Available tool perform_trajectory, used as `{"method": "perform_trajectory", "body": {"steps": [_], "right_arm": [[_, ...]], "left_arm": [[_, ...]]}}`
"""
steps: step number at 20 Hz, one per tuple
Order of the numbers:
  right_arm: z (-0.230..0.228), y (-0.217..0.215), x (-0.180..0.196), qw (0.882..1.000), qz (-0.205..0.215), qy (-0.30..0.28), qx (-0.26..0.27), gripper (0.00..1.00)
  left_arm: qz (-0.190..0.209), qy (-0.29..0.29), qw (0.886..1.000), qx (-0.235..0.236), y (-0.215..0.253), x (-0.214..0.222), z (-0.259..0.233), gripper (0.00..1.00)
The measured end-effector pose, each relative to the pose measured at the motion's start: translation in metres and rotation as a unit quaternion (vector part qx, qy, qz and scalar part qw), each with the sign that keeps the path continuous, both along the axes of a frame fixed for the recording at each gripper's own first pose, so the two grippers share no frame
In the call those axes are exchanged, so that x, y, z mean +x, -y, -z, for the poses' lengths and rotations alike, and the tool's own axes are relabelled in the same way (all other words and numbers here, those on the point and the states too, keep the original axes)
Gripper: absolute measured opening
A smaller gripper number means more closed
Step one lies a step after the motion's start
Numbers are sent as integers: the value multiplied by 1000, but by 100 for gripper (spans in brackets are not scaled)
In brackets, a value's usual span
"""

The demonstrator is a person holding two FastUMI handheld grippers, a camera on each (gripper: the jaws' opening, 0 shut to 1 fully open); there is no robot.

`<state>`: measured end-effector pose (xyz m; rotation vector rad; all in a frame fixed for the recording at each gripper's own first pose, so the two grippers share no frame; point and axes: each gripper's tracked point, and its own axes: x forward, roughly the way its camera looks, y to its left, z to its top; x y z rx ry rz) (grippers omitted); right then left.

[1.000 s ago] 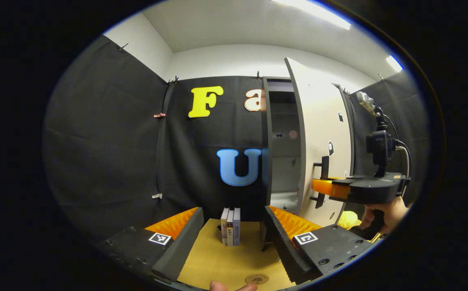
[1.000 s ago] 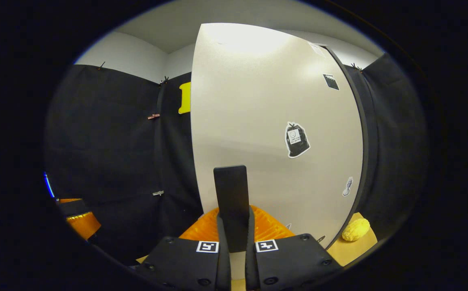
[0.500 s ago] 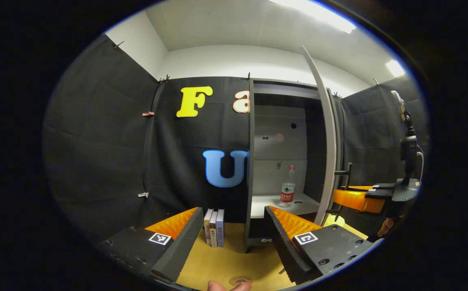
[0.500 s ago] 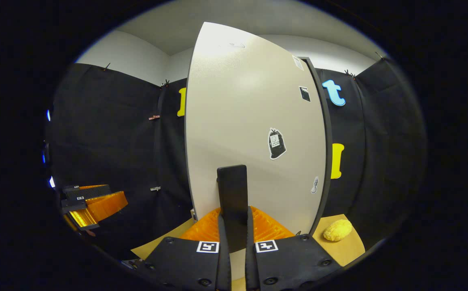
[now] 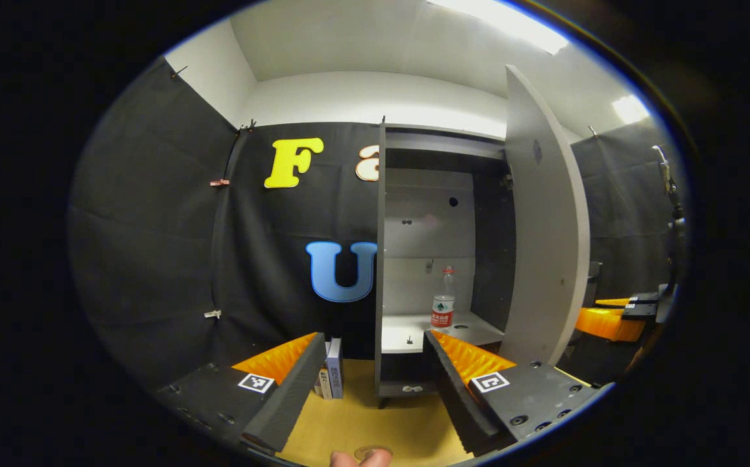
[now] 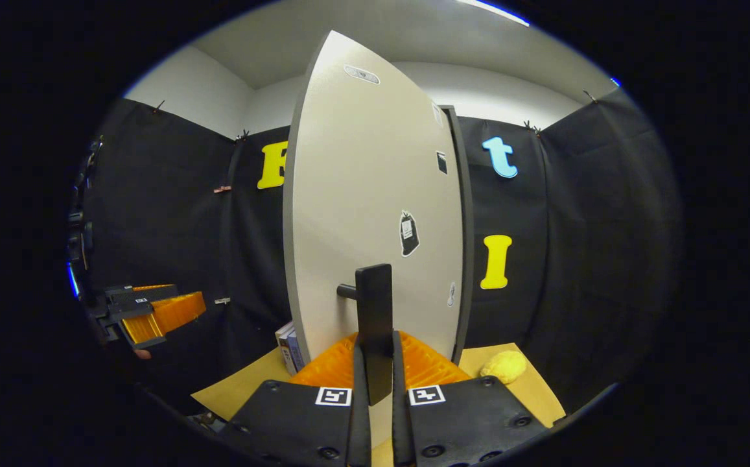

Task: Open the cabinet door with the right hand, grasp the bottle in the cabinet with the left hand and place it on the coaster, then close the cabinet door with the right hand.

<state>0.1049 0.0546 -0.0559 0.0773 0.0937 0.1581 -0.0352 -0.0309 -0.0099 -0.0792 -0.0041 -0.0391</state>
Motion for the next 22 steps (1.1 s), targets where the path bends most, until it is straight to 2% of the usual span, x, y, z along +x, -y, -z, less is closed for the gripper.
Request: {"method": "perform_trajectory", "body": {"steps": [9,11,16,19,22], "right_arm": [[-3,73,-17,994,113,-2,-12,16],[-4,88,-18,991,131,-2,-7,11],[-9,122,-32,987,159,2,-14,11],[-6,117,-30,989,145,1,-8,11],[-7,121,-31,987,153,5,-36,11]], "left_arm": [[12,1,1000,6,16,1,-5,95],[16,0,1000,8,19,0,-5,95],[20,-1,1000,10,28,2,-7,95],[25,1,1000,10,37,5,-9,95],[32,1,999,11,48,10,-11,95]]}}
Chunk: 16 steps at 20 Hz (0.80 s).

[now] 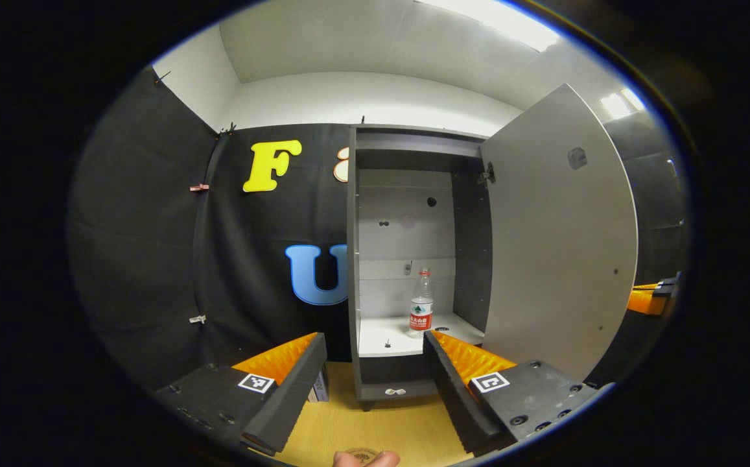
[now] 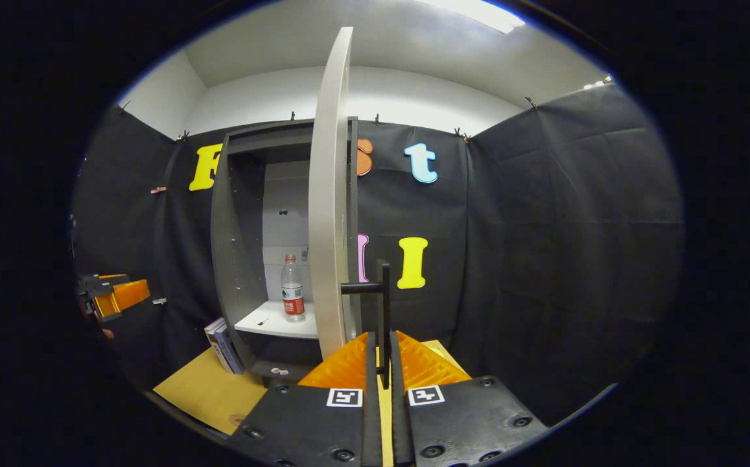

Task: Open the cabinet door with the right hand, grasp the bottle in the cabinet with the left hand and place it on the coaster, then close the cabinet door with the right hand.

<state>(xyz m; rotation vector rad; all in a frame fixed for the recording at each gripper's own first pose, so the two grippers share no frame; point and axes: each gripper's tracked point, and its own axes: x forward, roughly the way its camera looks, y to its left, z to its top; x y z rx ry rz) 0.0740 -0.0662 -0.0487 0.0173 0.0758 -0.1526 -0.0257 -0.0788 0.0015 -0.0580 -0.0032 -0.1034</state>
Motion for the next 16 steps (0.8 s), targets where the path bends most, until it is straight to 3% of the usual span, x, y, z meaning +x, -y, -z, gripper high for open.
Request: {"method": "perform_trajectory", "body": {"steps": [6,9,11,14,16], "right_arm": [[-10,-2,-11,1000,-13,8,20,10],[-30,25,-20,999,24,41,16,17],[-42,54,-24,995,70,64,-3,34],[-45,91,-24,987,131,80,-47,99],[-46,101,-21,983,148,85,-68,88]], "left_arm": [[24,7,1000,6,30,20,-4,95],[38,14,999,4,50,42,-6,94],[44,19,999,6,63,58,-6,94],[52,20,998,8,82,87,-1,94],[57,14,998,0,95,110,4,94]]}}
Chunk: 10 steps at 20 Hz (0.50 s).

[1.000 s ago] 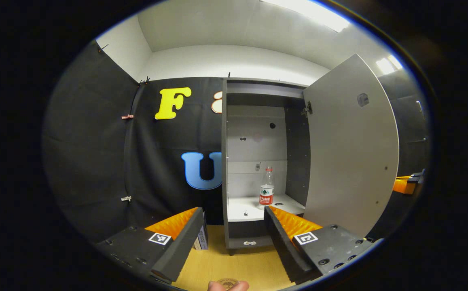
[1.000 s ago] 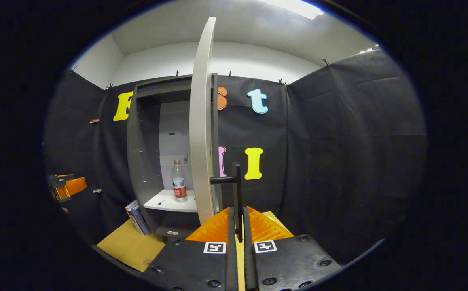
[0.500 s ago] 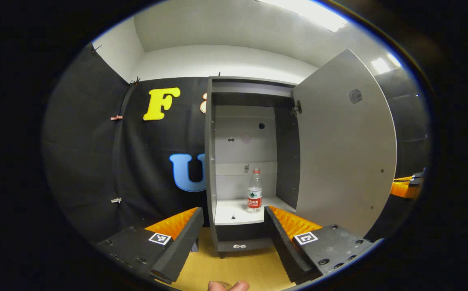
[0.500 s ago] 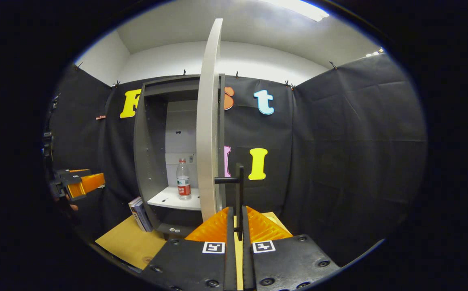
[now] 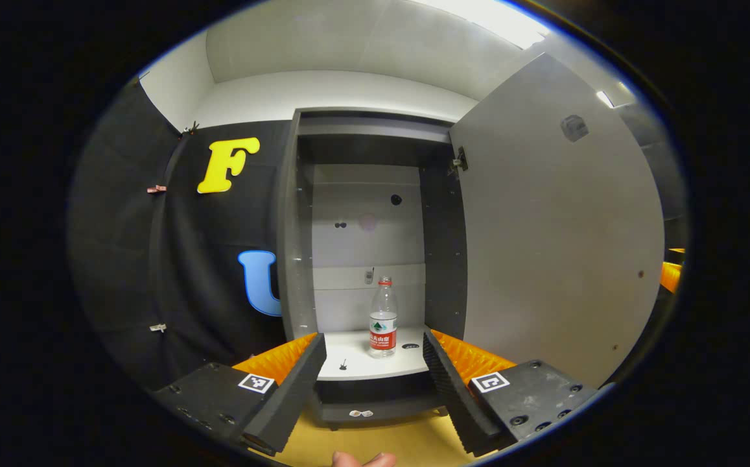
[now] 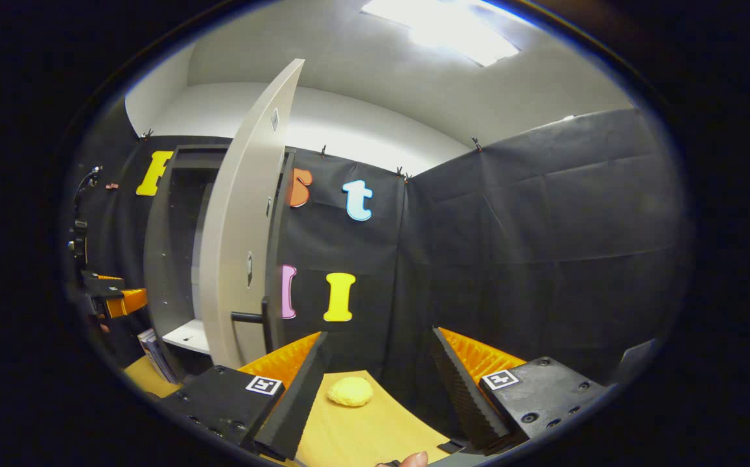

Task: Open the cabinet door with the right hand, grasp the bottle in the cabinet with the left hand and place it on the coaster, then close the cabinet door with the right hand.

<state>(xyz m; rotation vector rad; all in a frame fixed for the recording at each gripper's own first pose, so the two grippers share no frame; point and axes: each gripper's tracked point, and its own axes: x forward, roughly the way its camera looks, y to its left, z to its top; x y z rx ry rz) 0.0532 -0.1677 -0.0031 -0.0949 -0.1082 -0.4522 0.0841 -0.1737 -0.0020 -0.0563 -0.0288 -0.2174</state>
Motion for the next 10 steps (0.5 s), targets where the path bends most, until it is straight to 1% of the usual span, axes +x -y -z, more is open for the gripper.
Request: {"method": "perform_trajectory", "body": {"steps": [2,3,7,10], "right_arm": [[11,0,8,1000,-11,-11,12,90],[16,2,12,1000,-14,-15,23,97],[28,26,21,999,3,-26,34,97],[37,33,27,998,0,-30,46,97]], "left_arm": [[-2,2,1000,2,9,24,1,94],[-4,4,1000,6,13,36,4,95],[0,4,1000,4,36,85,16,95],[-2,5,1000,4,48,121,22,94]]}}
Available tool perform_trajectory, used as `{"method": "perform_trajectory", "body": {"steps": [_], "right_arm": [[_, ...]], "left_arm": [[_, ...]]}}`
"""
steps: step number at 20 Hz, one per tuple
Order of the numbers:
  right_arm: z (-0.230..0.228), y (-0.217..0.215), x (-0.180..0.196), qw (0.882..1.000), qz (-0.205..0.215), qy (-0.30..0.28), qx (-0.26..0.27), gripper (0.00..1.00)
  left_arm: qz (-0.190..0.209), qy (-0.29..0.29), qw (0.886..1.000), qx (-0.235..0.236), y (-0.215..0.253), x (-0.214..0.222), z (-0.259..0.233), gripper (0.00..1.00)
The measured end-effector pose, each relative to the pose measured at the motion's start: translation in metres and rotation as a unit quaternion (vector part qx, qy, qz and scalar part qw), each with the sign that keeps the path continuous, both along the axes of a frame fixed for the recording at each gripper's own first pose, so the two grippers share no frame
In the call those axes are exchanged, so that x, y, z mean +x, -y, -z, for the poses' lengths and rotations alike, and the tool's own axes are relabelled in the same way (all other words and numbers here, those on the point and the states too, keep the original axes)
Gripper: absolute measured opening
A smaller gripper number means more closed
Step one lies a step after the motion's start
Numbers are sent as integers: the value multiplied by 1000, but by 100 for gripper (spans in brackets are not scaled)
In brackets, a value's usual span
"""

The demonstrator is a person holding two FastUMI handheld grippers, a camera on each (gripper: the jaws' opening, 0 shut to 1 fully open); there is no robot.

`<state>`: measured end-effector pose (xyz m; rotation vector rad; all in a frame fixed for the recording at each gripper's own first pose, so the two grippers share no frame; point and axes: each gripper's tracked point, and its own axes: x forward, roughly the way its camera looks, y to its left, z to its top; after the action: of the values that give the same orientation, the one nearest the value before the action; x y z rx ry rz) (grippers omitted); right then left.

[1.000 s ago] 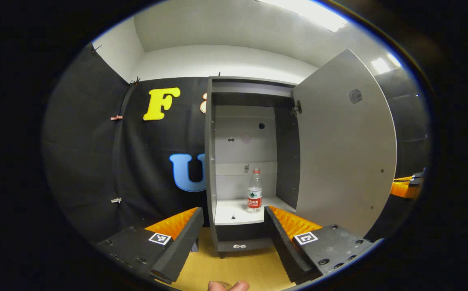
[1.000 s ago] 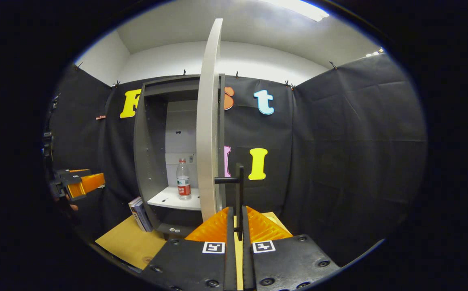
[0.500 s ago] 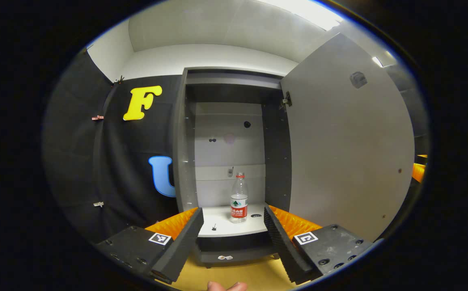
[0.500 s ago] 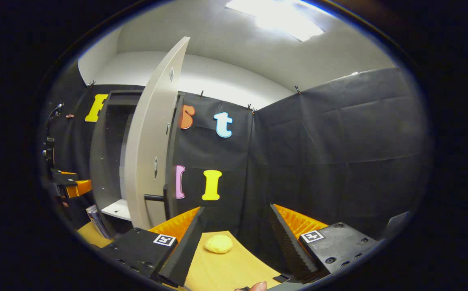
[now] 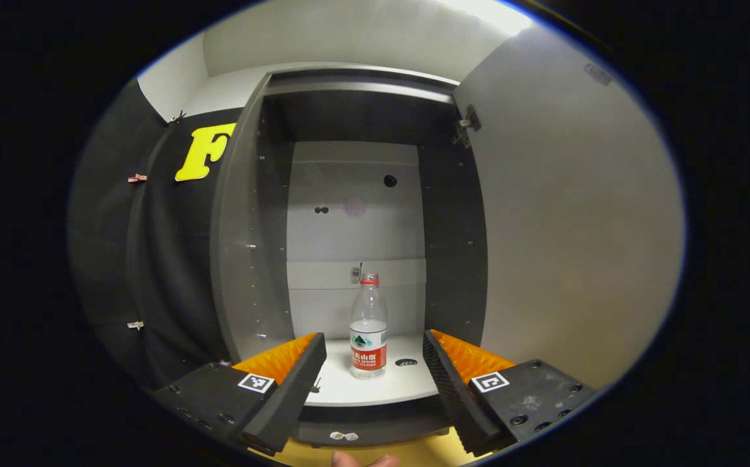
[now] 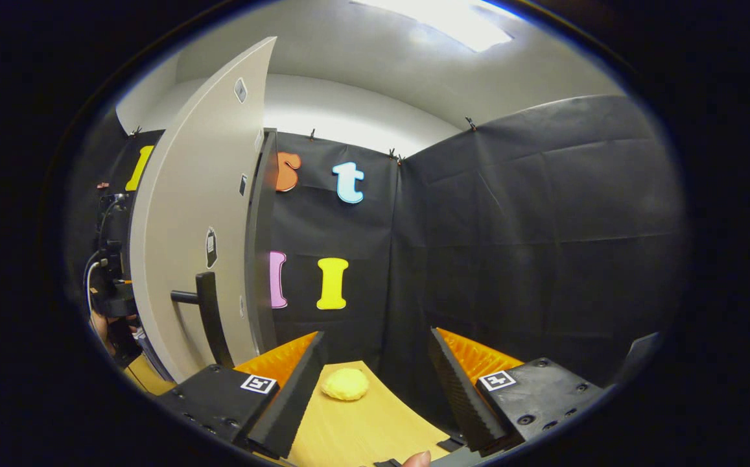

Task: Open the cabinet door with the right hand, grasp the bottle in the cabinet with the left hand and place it on the coaster, then close the cabinet door with the right hand.

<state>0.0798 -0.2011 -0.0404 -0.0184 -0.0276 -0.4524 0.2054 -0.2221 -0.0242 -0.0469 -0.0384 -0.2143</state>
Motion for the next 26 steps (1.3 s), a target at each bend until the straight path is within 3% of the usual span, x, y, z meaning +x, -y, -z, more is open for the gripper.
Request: {"method": "perform_trajectory", "body": {"steps": [9,14,18,21,23,26], "right_arm": [[30,37,28,1000,-5,-24,13,97],[43,55,43,999,-3,-36,23,97],[47,63,46,999,-1,-40,28,98],[47,64,46,999,-1,-39,29,97],[47,61,45,999,-3,-39,30,97],[43,55,42,999,-6,-34,27,97]], "left_arm": [[-34,-48,998,16,22,104,57,95],[-49,-69,996,-2,17,147,79,95],[-59,-66,996,14,13,166,80,95],[-33,-63,997,28,24,169,79,95],[-30,-65,997,35,25,166,79,79],[-25,-51,998,40,24,148,66,78]]}}
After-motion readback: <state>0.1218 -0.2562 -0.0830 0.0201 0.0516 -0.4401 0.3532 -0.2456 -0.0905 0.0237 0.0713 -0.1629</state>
